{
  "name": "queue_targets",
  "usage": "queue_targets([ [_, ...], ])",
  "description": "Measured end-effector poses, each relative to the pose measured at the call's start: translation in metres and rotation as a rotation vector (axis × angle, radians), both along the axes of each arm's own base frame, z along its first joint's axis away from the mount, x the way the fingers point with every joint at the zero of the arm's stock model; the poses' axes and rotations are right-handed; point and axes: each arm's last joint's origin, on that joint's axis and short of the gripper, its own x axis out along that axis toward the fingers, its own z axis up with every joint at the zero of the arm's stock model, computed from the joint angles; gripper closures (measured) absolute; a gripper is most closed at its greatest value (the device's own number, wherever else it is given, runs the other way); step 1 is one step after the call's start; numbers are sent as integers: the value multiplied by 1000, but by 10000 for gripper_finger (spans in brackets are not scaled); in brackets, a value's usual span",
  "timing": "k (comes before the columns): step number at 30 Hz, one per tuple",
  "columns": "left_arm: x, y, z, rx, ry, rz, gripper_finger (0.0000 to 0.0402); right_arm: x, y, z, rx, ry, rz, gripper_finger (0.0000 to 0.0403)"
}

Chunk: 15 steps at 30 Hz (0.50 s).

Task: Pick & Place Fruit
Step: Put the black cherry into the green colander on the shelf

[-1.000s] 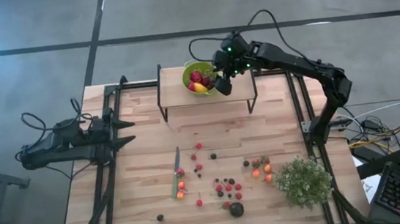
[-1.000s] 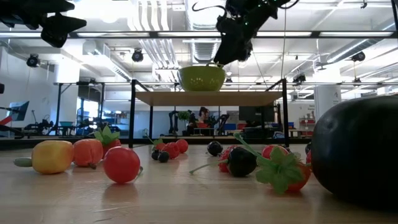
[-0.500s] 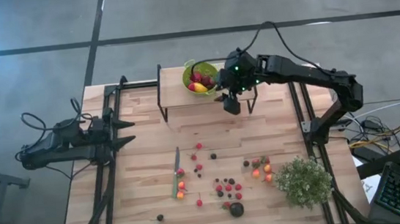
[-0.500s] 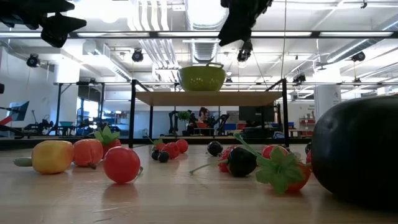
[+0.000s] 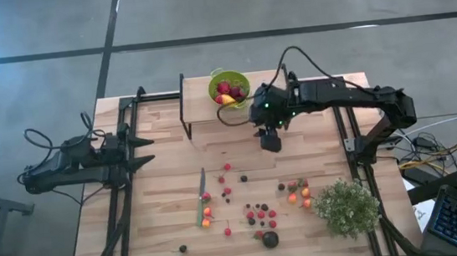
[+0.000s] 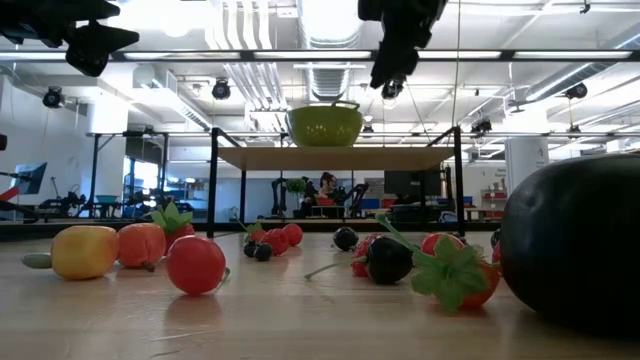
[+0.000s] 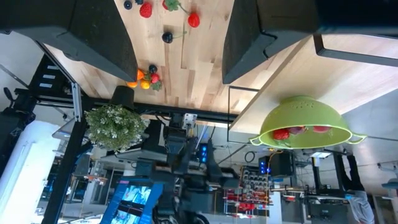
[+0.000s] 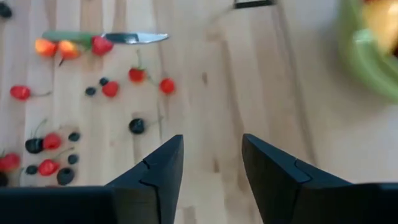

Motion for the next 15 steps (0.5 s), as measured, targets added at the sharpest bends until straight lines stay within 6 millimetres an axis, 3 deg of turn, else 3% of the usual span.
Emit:
queue_targets([
  [7,0,0,0,0,0,0,161,3,27,-29,17,48,69,262],
  [15,0,0,0,0,0,0,161,11,62,-58,8,-36,177,282],
])
